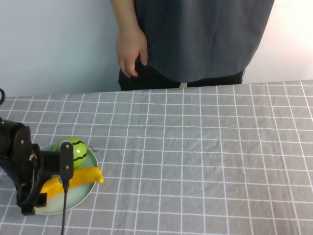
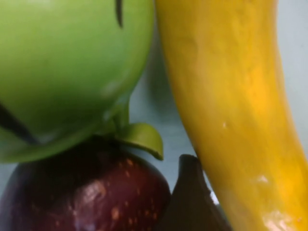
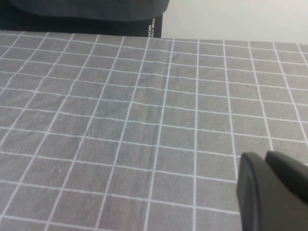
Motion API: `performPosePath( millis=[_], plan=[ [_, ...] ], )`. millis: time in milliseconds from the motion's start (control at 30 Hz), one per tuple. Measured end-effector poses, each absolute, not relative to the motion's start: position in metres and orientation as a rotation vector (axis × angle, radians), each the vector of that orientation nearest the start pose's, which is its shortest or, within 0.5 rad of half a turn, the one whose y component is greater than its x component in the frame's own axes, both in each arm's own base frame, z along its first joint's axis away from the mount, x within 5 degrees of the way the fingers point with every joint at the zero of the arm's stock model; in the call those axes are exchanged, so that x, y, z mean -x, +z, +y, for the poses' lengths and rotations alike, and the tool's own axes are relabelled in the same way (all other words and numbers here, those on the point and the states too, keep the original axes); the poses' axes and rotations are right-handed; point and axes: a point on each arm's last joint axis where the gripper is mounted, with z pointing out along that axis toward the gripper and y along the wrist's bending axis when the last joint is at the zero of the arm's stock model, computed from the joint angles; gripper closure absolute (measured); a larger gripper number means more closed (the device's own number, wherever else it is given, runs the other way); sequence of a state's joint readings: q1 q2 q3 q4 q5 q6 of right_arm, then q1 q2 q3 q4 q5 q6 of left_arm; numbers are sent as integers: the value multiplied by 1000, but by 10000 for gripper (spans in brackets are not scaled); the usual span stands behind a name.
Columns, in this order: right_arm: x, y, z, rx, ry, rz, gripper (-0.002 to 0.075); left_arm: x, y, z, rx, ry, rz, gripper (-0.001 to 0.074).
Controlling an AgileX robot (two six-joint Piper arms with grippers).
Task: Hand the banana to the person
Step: Pick up the banana
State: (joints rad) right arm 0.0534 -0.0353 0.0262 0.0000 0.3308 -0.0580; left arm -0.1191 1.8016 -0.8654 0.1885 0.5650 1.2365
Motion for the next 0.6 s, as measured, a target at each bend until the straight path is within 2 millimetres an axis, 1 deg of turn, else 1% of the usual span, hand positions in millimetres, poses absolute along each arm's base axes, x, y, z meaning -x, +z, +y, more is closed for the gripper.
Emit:
performPosePath(
  millis=[267,333,433,600],
  plan=[
    [-52,176,3,100,-3,1803,732,-302,118,-27,-2083,275,2220,294],
    [-52,176,3,100,-3,1803,732,-302,118,-27,-2076,274,2226,326],
    [-52,176,3,100,-3,1803,732,-301,118,-28,-2051,271,2246,421],
    [-52,176,3,100,-3,1803,732,-301,118,-27,-2045,265,2261,427]
  ],
)
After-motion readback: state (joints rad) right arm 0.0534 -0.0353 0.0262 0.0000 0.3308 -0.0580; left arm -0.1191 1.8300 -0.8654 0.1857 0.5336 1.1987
